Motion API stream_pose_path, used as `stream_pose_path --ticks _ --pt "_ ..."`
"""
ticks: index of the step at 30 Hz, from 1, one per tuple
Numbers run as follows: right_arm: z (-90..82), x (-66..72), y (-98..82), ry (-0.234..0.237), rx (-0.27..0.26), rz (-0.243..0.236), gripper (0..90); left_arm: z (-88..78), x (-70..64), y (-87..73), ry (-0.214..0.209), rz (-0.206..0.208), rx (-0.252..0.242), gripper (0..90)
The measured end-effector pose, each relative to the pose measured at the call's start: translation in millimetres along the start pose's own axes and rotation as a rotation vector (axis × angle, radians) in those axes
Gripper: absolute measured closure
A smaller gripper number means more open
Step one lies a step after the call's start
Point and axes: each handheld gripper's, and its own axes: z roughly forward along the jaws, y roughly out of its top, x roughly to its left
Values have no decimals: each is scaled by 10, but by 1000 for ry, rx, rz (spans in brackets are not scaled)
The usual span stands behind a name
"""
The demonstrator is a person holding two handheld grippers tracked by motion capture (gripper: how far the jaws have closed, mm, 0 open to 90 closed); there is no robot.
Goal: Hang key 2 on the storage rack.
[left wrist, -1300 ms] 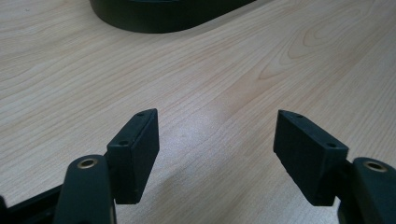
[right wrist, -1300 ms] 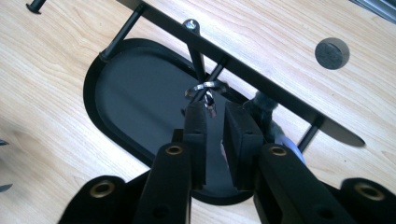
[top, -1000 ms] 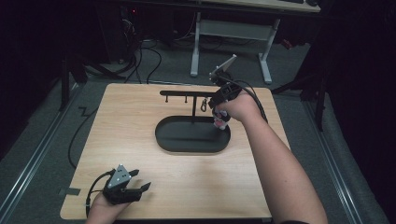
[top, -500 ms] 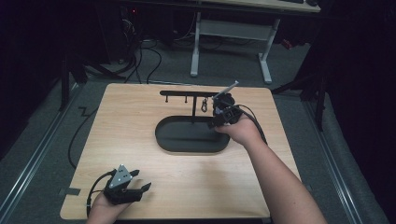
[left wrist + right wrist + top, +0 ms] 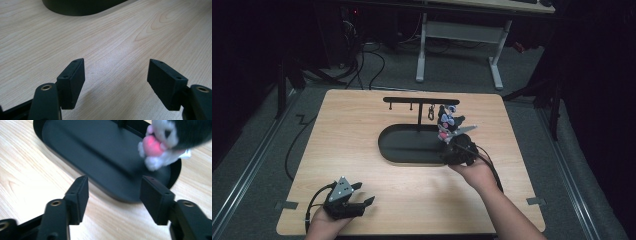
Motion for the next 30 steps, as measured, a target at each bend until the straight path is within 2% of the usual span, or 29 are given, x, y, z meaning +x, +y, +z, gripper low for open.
stream_pose_path --ticks 3,10,14,20,22,24,26,30 --pt "-53 30 -227 15 -52 2 390 -1 -2 -1 1 -5 -4 311" --pt "-121 85 -925 -12 -254 10 350 4 -3 4 -1 -13 -13 312" --pt "-173 85 -1245 -3 -313 59 290 -8 -18 -3 7 -18 -14 312" --pt "-341 4 -1712 -54 -359 81 179 -45 -52 -11 27 -26 -38 312" --pt "-414 -26 -1892 -59 -389 135 136 -57 -54 -13 25 -45 -50 312" --pt "-431 -46 -1970 -41 -405 193 65 -51 -53 -13 26 -53 -52 312" --pt "-421 -50 -1975 -48 -396 184 63 -34 -58 -10 31 -56 -45 311" --pt "-388 -32 -1920 -67 -415 152 63 -34 -99 7 35 -51 -53 308"
